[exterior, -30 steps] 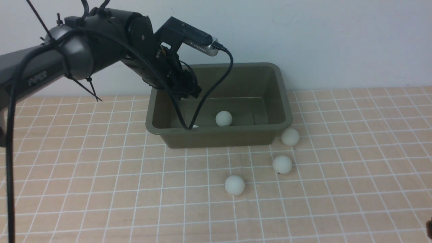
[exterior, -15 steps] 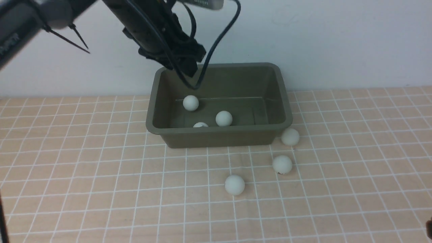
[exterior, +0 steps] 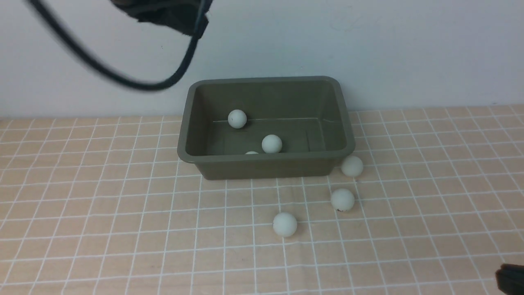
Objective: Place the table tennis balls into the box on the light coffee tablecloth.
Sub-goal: 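Reach for and grasp a ping pong ball on the table beside the basket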
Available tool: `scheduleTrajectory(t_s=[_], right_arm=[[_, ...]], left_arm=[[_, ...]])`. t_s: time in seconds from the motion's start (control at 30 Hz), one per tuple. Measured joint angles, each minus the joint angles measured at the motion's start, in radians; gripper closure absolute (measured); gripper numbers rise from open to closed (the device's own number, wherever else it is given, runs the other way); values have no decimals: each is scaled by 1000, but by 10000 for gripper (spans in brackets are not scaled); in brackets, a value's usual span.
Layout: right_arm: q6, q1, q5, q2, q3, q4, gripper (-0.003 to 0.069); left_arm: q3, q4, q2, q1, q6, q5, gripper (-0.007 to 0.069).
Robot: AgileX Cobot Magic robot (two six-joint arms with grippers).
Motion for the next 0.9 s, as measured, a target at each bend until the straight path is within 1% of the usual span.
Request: scheduleTrajectory(t_s=[0.13,0.2,0.3,0.37,0.47,0.5,0.53,0.63,0.77,0.87,0.9], right_arm=[[-81,0,4,57,0,99,671],[-131,0,4,81,0,146,671],[-169,0,6,111,-17,189,671],[-178,0,16,146,-55,200,671],[-195,0,54,225,-152,206,671],[-197,0,57,230,-152,207,671],[-198,0,86,279,-216,213,671],[-199,0,130,368,-302,226,671],[-197,8,185,509,-407,235,671],[-196,61,191,623,-470,216,671],[-192,101,191,685,-492,198,671]], left_arm=[[255,-3,-157,0,152,1,693],[384,-3,-234,0,184,1,693],[542,-3,-334,0,189,-2,693],[650,-3,-411,0,189,-42,693],[776,-3,-511,0,195,-176,693],[789,-3,-522,0,196,-192,693],[831,-3,-560,0,198,-238,693],[867,-3,-600,0,198,-294,693],[885,-3,-621,0,198,-335,693],[887,-3,-622,0,198,-350,693],[887,-3,-622,0,198,-351,693]])
